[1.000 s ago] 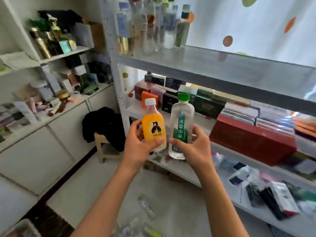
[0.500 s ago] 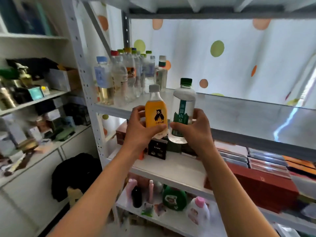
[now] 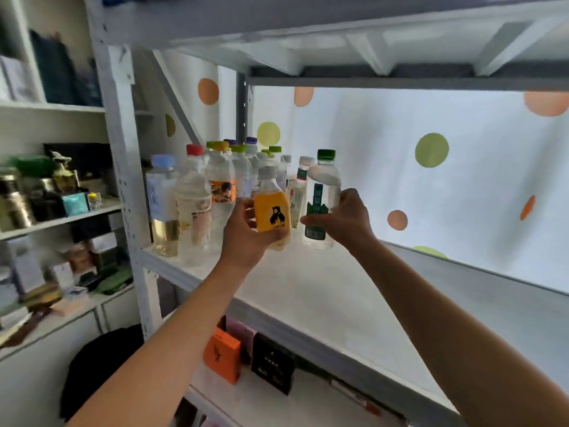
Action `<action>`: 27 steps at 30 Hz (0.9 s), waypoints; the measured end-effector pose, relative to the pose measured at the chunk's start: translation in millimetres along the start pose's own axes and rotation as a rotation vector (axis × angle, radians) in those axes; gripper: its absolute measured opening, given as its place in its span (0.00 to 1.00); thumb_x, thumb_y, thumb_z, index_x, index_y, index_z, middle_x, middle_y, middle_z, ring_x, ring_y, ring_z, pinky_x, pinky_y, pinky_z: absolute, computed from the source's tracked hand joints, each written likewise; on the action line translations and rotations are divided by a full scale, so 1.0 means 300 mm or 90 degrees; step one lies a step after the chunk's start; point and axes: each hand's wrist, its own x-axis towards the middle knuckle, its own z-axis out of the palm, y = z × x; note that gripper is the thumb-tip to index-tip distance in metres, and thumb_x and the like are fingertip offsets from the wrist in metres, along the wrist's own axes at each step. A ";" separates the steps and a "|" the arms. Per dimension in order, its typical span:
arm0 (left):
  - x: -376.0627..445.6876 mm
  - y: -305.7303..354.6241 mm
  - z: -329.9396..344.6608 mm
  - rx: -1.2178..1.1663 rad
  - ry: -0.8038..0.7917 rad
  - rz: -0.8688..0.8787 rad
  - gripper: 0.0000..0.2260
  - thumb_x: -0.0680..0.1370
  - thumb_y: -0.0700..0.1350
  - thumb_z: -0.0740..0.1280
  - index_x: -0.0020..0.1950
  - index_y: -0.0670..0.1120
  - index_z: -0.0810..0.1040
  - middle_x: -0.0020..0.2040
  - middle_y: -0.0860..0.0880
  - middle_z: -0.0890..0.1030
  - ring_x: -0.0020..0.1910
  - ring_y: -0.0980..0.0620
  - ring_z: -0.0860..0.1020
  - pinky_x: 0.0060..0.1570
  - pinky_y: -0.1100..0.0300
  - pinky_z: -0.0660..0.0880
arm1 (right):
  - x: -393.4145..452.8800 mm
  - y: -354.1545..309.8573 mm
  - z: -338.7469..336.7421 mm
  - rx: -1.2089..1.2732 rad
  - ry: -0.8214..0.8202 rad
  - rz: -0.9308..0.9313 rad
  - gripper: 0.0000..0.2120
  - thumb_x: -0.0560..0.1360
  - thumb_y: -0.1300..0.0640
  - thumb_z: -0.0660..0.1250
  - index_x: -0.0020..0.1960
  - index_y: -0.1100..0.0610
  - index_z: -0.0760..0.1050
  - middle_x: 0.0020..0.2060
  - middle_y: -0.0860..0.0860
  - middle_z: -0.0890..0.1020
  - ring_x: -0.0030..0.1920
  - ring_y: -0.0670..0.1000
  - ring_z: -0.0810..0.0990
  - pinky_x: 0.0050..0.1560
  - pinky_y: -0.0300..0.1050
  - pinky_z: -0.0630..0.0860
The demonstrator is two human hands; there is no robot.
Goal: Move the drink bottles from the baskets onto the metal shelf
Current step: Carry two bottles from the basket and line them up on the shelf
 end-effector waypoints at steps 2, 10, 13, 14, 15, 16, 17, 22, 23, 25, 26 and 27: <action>0.065 -0.050 0.046 0.027 0.013 -0.006 0.31 0.64 0.44 0.81 0.62 0.48 0.70 0.54 0.51 0.78 0.54 0.49 0.78 0.52 0.52 0.79 | 0.072 0.024 0.038 0.012 -0.005 0.009 0.38 0.58 0.48 0.84 0.59 0.57 0.67 0.51 0.51 0.79 0.51 0.54 0.79 0.48 0.50 0.79; 0.192 -0.190 0.151 0.235 0.076 -0.024 0.36 0.66 0.50 0.80 0.70 0.48 0.69 0.61 0.48 0.76 0.60 0.48 0.75 0.55 0.56 0.72 | 0.213 0.092 0.221 -0.009 -0.057 0.018 0.37 0.60 0.49 0.83 0.57 0.59 0.63 0.53 0.55 0.79 0.54 0.58 0.79 0.46 0.50 0.77; 0.202 -0.235 0.156 0.330 0.096 -0.053 0.35 0.65 0.50 0.80 0.69 0.47 0.69 0.62 0.45 0.74 0.61 0.45 0.74 0.58 0.53 0.72 | 0.228 0.110 0.272 -0.022 -0.063 0.009 0.37 0.61 0.49 0.83 0.57 0.57 0.63 0.55 0.55 0.79 0.55 0.58 0.79 0.46 0.49 0.76; 0.204 -0.244 0.159 0.350 0.093 -0.062 0.35 0.65 0.50 0.80 0.69 0.47 0.69 0.62 0.44 0.74 0.61 0.44 0.74 0.58 0.54 0.72 | 0.233 0.115 0.286 -0.022 -0.063 0.011 0.37 0.61 0.49 0.83 0.57 0.57 0.62 0.55 0.55 0.79 0.55 0.58 0.79 0.45 0.48 0.75; 0.208 -0.250 0.163 0.357 0.089 -0.068 0.35 0.66 0.49 0.79 0.69 0.46 0.69 0.62 0.44 0.73 0.61 0.45 0.74 0.58 0.54 0.71 | 0.239 0.119 0.299 -0.018 -0.062 0.014 0.37 0.61 0.49 0.83 0.57 0.56 0.62 0.55 0.55 0.79 0.55 0.58 0.79 0.44 0.47 0.74; 0.212 -0.250 0.167 0.355 0.086 -0.070 0.35 0.66 0.49 0.79 0.69 0.46 0.69 0.63 0.44 0.74 0.62 0.45 0.74 0.59 0.54 0.71 | 0.243 0.120 0.308 -0.016 -0.058 0.017 0.37 0.61 0.48 0.83 0.57 0.56 0.61 0.55 0.55 0.79 0.55 0.58 0.79 0.44 0.47 0.75; 0.218 -0.250 0.171 0.353 0.085 -0.072 0.35 0.67 0.48 0.79 0.70 0.46 0.68 0.64 0.45 0.74 0.62 0.45 0.73 0.60 0.54 0.71 | 0.249 0.119 0.318 -0.018 -0.054 0.019 0.37 0.61 0.48 0.83 0.57 0.56 0.61 0.55 0.55 0.79 0.55 0.59 0.79 0.46 0.49 0.76; 0.243 -0.240 0.181 0.415 0.089 -0.092 0.31 0.72 0.45 0.75 0.69 0.44 0.62 0.65 0.44 0.75 0.62 0.43 0.76 0.59 0.51 0.73 | 0.278 0.124 0.332 0.001 -0.075 0.016 0.37 0.63 0.50 0.82 0.62 0.58 0.64 0.58 0.55 0.76 0.58 0.57 0.77 0.53 0.52 0.78; 0.247 -0.241 0.183 0.452 0.080 -0.082 0.30 0.73 0.46 0.74 0.69 0.43 0.62 0.65 0.43 0.75 0.62 0.43 0.76 0.58 0.51 0.73 | 0.283 0.126 0.330 0.026 -0.089 0.021 0.37 0.63 0.52 0.81 0.63 0.58 0.65 0.57 0.55 0.76 0.57 0.56 0.77 0.53 0.51 0.78; 0.253 -0.243 0.187 0.517 0.063 -0.065 0.30 0.75 0.45 0.72 0.71 0.42 0.62 0.65 0.42 0.74 0.62 0.43 0.75 0.59 0.52 0.72 | 0.288 0.132 0.325 0.056 -0.119 0.026 0.34 0.63 0.55 0.79 0.64 0.57 0.67 0.56 0.54 0.78 0.56 0.56 0.78 0.52 0.51 0.79; 0.255 -0.245 0.191 0.536 0.059 -0.059 0.29 0.76 0.45 0.71 0.72 0.42 0.62 0.66 0.42 0.73 0.62 0.42 0.74 0.59 0.53 0.72 | 0.289 0.134 0.322 0.062 -0.130 0.024 0.32 0.64 0.57 0.79 0.64 0.57 0.68 0.55 0.54 0.79 0.55 0.56 0.79 0.51 0.50 0.79; 0.255 -0.246 0.196 0.547 0.057 -0.054 0.29 0.76 0.45 0.70 0.73 0.42 0.61 0.66 0.41 0.72 0.62 0.42 0.74 0.58 0.53 0.72 | 0.290 0.135 0.318 0.064 -0.138 0.022 0.31 0.65 0.58 0.78 0.64 0.57 0.69 0.55 0.54 0.79 0.53 0.55 0.79 0.50 0.49 0.79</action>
